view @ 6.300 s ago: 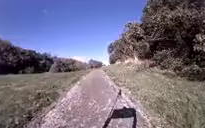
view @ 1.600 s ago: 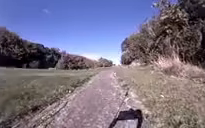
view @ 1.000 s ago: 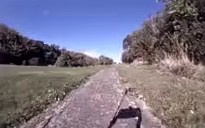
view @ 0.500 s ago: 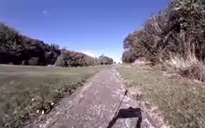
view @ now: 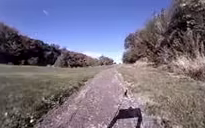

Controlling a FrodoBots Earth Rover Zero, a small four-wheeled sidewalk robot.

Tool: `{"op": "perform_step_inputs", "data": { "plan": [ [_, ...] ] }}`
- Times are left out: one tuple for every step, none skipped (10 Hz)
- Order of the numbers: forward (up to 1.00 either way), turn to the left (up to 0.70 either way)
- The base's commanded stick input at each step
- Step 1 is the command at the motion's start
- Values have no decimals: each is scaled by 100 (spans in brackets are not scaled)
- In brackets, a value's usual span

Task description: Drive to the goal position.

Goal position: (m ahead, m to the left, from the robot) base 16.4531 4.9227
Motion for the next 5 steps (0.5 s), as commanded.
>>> {"op": "perform_step_inputs", "data": {
  "plan": [
    [100,1],
    [100,1],
    [100,1],
    [100,1],
    [100,1]
  ]
}}
